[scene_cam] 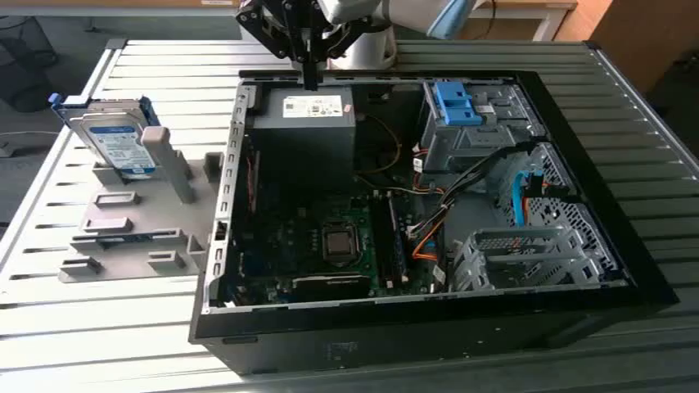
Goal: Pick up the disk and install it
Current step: 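Reach for the disk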
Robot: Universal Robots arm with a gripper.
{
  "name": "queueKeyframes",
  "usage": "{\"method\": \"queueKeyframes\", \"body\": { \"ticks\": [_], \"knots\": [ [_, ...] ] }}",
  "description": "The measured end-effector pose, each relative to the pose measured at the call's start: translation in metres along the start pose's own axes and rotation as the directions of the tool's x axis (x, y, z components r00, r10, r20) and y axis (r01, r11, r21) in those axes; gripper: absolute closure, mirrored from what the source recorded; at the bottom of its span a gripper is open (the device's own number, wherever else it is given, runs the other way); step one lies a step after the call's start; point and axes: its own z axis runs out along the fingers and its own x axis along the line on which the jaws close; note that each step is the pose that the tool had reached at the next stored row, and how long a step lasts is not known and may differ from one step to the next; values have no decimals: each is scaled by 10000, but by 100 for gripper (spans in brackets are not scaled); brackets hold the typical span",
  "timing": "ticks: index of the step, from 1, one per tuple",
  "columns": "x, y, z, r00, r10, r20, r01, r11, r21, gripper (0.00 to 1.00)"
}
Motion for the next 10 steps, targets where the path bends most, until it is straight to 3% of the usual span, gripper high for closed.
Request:
{"method": "queueKeyframes", "body": {
  "ticks": [10],
  "knots": [
    [34, -3, -1, 10000, 0, 0, 0, 10000, 0, 89]
  ]
}}
